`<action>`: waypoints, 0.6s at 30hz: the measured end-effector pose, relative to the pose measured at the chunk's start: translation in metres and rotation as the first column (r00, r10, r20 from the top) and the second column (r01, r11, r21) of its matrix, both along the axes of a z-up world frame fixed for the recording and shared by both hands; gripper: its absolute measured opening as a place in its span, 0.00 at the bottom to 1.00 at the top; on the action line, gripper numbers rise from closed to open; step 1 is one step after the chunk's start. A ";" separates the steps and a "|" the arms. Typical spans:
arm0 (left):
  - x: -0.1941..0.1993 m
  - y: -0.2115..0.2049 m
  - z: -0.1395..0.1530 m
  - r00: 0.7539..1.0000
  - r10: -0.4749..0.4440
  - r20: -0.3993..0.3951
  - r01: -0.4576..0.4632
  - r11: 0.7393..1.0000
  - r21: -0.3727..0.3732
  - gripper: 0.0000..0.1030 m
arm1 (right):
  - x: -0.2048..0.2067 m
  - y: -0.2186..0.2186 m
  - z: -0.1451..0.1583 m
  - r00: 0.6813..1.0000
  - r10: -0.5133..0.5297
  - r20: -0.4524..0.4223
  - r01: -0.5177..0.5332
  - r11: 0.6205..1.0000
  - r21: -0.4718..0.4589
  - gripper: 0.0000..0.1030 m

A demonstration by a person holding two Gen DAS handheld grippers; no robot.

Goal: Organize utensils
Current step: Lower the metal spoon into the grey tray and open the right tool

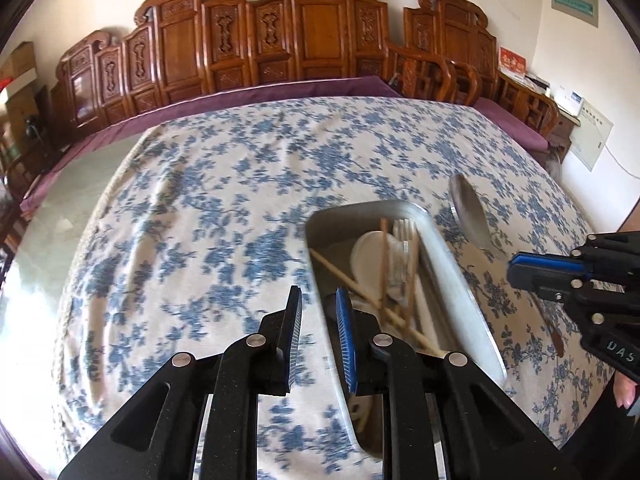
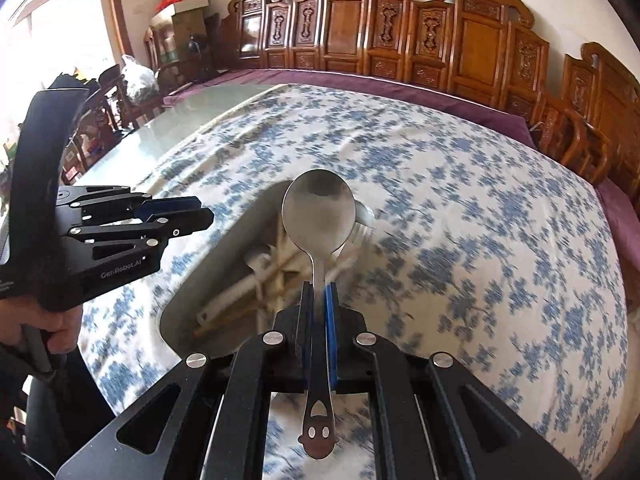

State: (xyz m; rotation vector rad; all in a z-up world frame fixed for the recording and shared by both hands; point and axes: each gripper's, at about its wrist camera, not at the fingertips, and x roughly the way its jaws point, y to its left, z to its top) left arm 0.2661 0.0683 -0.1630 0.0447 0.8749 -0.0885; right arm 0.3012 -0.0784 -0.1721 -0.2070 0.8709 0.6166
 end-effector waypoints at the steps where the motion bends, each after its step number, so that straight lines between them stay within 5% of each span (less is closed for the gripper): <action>1: -0.001 0.004 0.001 1.000 0.006 0.001 -0.006 1.000 0.002 0.16 | 0.002 0.007 -0.001 1.000 0.005 -0.003 -0.005 1.000 0.002 0.07; 18: -0.005 0.040 -0.010 0.998 0.056 -0.014 -0.056 0.998 0.002 0.16 | 0.028 0.062 -0.042 0.996 -0.001 -0.094 -0.001 1.000 -0.023 0.07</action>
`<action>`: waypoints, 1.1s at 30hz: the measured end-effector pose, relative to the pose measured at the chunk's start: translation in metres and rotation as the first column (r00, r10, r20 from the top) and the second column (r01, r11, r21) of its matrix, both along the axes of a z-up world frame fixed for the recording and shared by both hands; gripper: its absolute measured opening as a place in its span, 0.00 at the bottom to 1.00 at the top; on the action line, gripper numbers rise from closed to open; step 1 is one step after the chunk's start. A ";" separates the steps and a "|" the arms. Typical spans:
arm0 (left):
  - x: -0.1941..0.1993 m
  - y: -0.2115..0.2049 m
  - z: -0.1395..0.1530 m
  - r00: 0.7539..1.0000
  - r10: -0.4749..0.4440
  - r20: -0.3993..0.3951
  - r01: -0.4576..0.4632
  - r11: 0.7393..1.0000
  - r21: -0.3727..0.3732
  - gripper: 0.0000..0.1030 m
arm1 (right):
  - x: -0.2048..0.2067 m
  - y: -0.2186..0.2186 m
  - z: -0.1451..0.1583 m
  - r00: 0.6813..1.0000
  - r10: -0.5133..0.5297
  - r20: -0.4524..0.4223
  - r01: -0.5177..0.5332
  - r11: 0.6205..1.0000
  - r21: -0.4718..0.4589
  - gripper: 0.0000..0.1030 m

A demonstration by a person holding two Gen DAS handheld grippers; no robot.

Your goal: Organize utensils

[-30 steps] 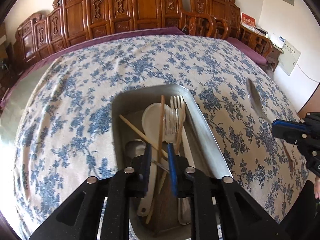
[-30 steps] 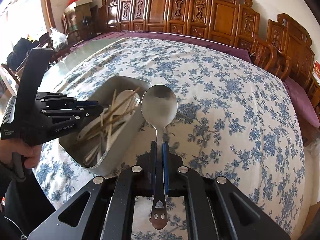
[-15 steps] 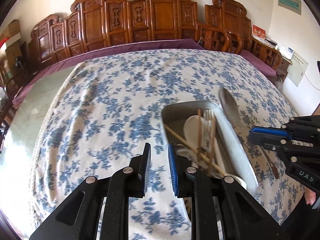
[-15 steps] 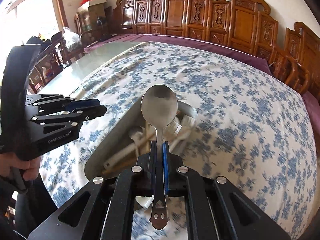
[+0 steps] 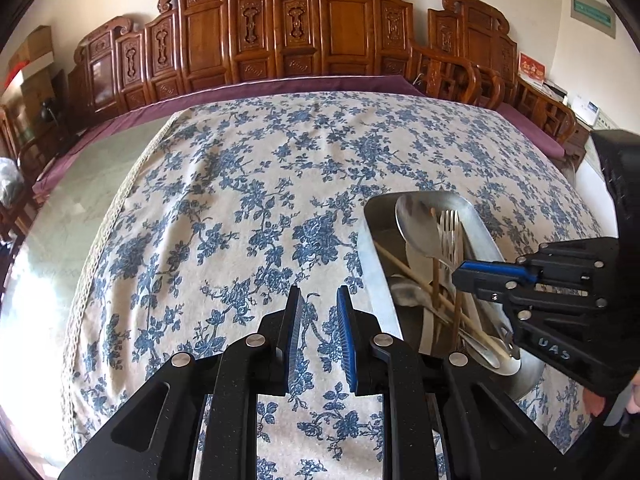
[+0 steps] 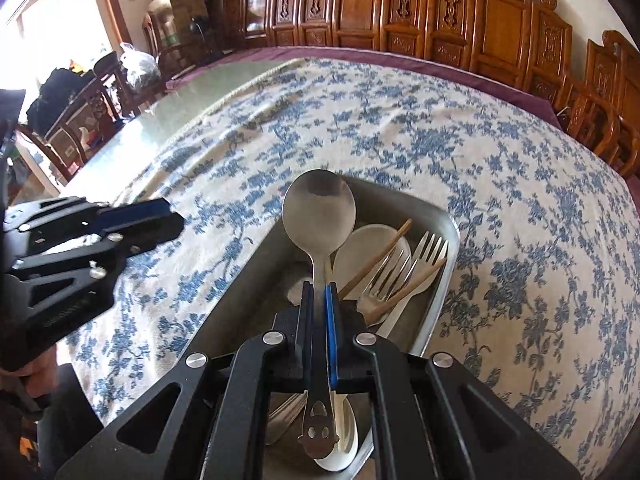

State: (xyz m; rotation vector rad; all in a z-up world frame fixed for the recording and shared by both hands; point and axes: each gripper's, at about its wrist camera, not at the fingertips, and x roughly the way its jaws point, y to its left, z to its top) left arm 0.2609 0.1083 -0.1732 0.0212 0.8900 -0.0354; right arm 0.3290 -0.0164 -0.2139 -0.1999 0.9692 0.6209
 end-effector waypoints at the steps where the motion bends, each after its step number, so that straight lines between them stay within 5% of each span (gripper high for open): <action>1: 0.000 0.001 -0.001 1.000 0.000 -0.003 0.000 1.000 0.000 0.16 | 0.001 0.000 -0.003 1.000 -0.004 -0.005 0.004 1.000 -0.002 0.07; 14: -0.003 0.002 -0.008 1.000 0.012 -0.019 -0.013 1.000 -0.006 0.17 | 0.001 0.004 -0.025 0.999 0.001 -0.037 -0.001 1.000 0.000 0.08; 25: -0.024 -0.008 0.007 1.000 0.026 -0.010 -0.026 1.000 -0.001 0.28 | -0.025 -0.021 0.010 1.000 -0.012 0.026 0.010 0.998 0.062 0.08; 33: -0.056 -0.031 0.031 0.999 0.028 0.030 -0.028 1.000 -0.010 0.58 | -0.072 -0.075 0.067 0.986 -0.082 0.145 0.065 0.991 0.114 0.43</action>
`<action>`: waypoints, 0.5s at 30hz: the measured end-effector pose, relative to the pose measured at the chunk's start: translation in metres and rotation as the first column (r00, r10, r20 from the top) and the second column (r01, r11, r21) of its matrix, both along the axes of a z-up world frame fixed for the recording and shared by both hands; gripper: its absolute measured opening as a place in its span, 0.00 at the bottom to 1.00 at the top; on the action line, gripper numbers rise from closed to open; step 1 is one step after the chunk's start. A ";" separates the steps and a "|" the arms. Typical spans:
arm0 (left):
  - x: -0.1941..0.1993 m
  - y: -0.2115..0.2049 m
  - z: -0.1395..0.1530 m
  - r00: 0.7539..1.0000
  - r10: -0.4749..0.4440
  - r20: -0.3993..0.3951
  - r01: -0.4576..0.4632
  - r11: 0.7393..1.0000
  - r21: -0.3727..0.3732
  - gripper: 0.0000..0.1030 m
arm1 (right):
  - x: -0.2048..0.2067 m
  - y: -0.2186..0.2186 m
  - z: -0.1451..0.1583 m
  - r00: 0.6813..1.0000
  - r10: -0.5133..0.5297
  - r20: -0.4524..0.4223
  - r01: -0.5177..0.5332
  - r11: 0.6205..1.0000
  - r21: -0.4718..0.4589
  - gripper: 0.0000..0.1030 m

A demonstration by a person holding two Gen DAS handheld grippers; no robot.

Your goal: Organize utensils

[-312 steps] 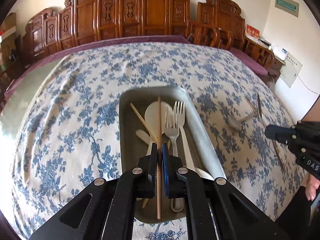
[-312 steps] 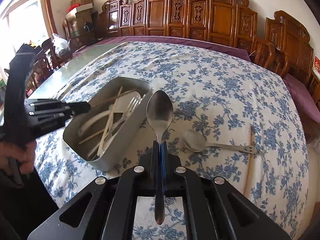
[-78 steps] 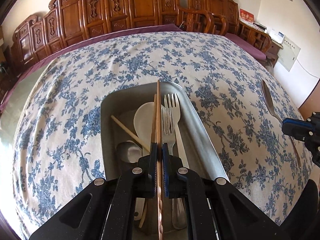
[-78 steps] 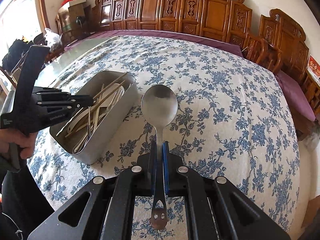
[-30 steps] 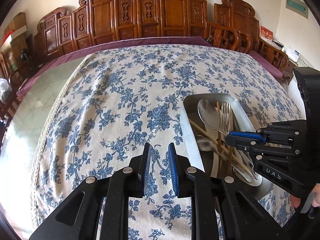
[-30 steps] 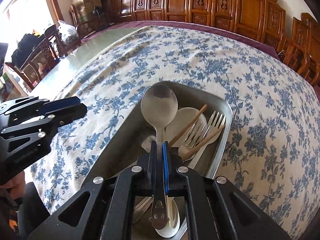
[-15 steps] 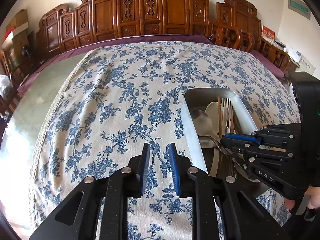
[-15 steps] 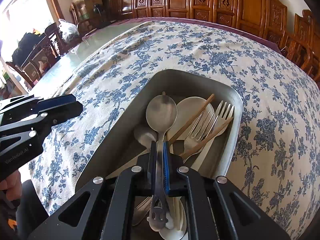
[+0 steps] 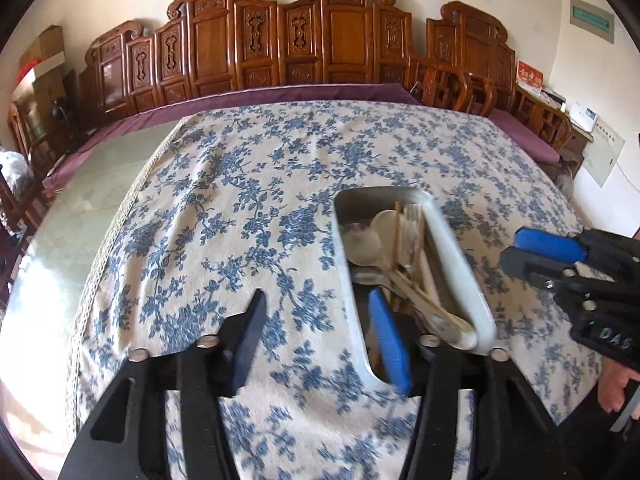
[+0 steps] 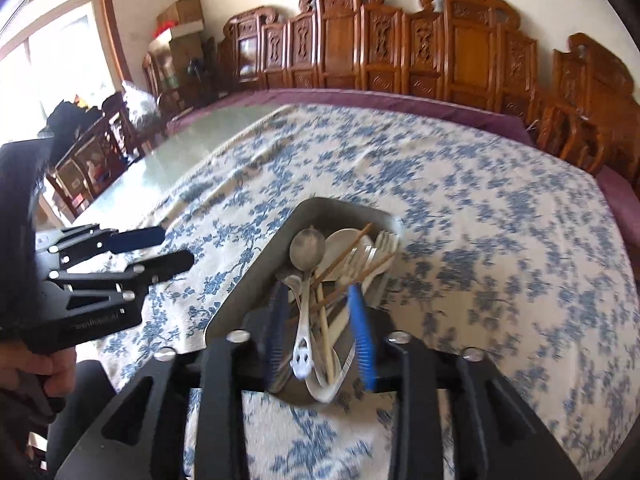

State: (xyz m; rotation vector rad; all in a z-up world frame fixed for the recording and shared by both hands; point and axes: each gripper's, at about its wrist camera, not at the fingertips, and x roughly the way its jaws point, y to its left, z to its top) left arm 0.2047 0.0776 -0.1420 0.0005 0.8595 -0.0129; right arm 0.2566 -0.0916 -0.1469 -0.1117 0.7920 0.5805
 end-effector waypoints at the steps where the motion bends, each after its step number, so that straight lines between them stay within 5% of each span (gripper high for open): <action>1: -0.005 -0.003 0.003 1.000 -0.001 0.006 0.001 1.000 -0.005 0.65 | -0.005 -0.005 0.006 1.000 -0.009 0.012 0.009 1.000 0.004 0.48; 9: -0.043 -0.027 0.032 0.999 -0.004 0.054 0.007 0.998 -0.059 0.91 | -0.051 -0.054 0.041 0.985 -0.132 0.111 0.131 0.991 0.017 0.92; 15: -0.068 -0.046 0.052 0.996 -0.022 0.089 0.029 0.996 -0.082 0.92 | -0.078 -0.092 0.056 0.969 -0.218 0.119 0.210 0.975 0.074 0.98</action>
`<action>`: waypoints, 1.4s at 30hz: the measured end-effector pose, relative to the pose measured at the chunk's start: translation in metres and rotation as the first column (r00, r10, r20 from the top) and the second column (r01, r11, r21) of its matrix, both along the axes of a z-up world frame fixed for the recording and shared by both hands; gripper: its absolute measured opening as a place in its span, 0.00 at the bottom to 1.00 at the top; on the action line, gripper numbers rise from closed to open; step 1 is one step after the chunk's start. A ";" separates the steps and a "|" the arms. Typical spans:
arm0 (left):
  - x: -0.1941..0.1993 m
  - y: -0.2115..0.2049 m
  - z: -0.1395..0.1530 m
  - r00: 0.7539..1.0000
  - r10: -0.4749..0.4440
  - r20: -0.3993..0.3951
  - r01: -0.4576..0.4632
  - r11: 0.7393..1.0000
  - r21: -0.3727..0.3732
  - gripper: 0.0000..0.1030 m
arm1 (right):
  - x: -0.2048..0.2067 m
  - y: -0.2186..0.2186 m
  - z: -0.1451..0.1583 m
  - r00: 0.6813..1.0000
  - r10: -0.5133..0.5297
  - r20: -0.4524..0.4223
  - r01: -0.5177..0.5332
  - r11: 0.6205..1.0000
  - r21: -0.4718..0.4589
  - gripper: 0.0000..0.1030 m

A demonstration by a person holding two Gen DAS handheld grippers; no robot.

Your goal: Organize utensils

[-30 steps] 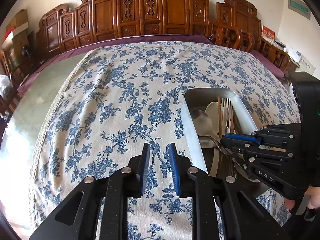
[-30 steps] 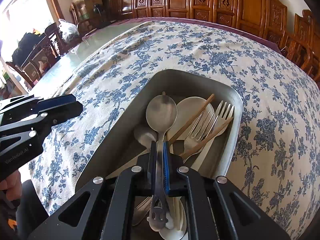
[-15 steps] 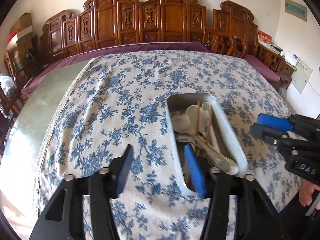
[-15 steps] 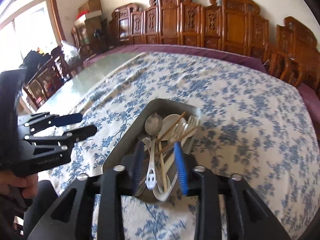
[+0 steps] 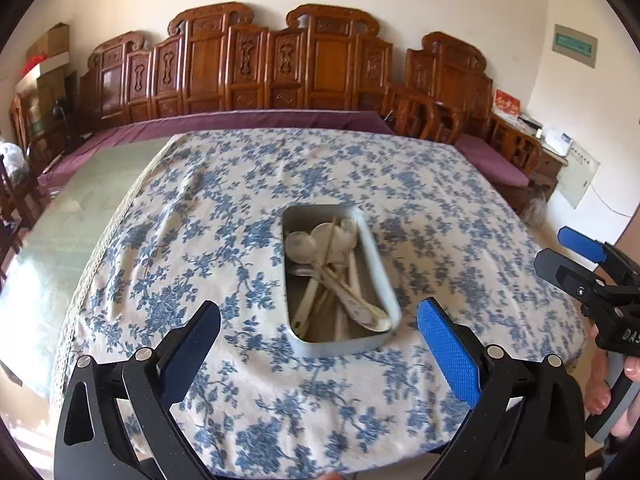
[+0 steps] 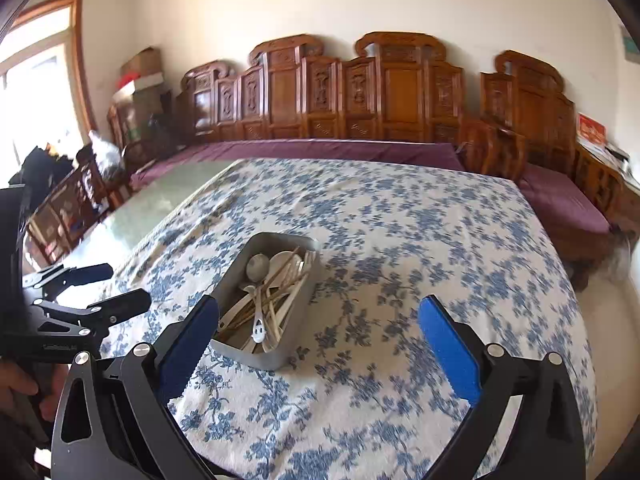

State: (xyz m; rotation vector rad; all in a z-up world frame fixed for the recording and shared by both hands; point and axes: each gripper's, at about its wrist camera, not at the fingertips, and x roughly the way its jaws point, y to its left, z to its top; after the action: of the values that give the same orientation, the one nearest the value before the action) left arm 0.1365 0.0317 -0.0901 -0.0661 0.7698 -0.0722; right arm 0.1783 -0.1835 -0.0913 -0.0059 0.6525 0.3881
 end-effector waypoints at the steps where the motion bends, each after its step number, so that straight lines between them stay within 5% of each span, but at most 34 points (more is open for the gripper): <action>1: -0.004 -0.005 0.003 1.000 -0.006 0.008 0.006 1.000 0.002 0.92 | -0.005 -0.006 0.003 1.000 -0.016 0.006 0.016 1.000 0.009 0.98; 12: -0.034 -0.044 0.035 0.997 -0.019 0.072 0.014 0.998 0.067 0.93 | -0.035 -0.032 0.020 0.994 -0.086 0.069 0.086 0.996 0.014 0.97; 27: -0.073 -0.057 0.098 0.974 -0.010 0.226 -0.006 0.998 0.067 0.93 | -0.086 -0.042 0.089 0.960 -0.108 0.257 0.101 0.994 0.042 0.97; 42: -0.091 -0.057 0.115 0.959 0.016 0.282 -0.032 0.998 0.055 0.93 | -0.104 -0.049 0.106 0.948 -0.116 0.297 0.101 0.993 0.068 0.97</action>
State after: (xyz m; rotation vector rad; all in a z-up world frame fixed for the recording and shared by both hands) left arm 0.0458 -0.0255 0.0254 -0.0085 0.4853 -0.0346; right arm 0.0743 -0.2322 0.0148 0.0198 0.3392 0.2896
